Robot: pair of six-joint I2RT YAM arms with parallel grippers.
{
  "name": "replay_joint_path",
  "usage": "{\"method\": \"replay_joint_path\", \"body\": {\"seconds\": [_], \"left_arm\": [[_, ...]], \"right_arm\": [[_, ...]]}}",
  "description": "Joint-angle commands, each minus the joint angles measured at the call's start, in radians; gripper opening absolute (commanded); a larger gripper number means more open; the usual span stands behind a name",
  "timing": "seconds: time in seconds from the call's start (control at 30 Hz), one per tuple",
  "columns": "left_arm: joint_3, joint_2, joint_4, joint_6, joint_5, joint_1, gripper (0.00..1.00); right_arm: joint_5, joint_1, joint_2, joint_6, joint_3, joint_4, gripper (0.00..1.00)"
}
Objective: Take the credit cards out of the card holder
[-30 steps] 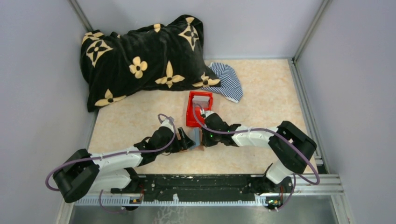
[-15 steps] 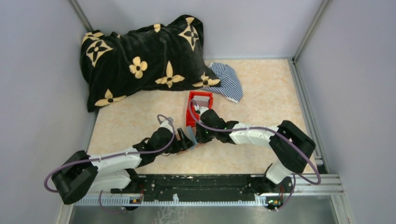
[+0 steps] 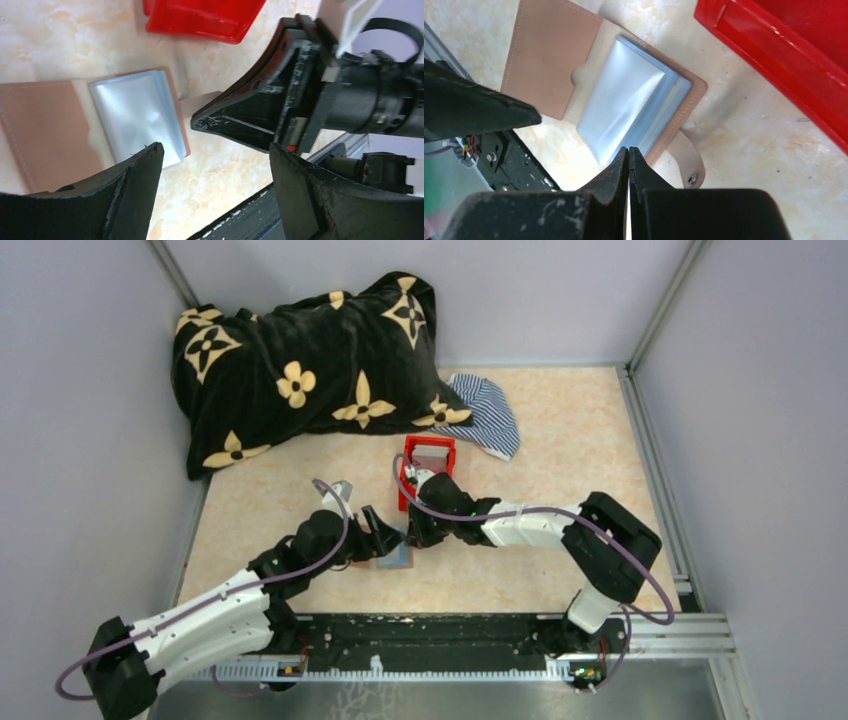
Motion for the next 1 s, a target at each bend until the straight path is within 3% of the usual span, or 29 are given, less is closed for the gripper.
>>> {"method": "replay_joint_path", "body": {"seconds": [0.0, 0.53, 0.97], "left_arm": [[-0.014, 0.003, -0.091, 0.013, -0.041, -0.005, 0.84], [-0.099, 0.008, -0.278, -0.075, -0.138, -0.004, 0.83], [-0.143, 0.226, -0.025, -0.080, -0.064, -0.003, 0.82]], "right_arm": [[-0.035, 0.019, 0.017, 0.007, 0.032, 0.083, 0.00], [0.030, 0.018, 0.020, 0.025, -0.023, 0.082, 0.00], [0.089, 0.015, 0.039, 0.016, -0.062, 0.044, 0.00]]}}
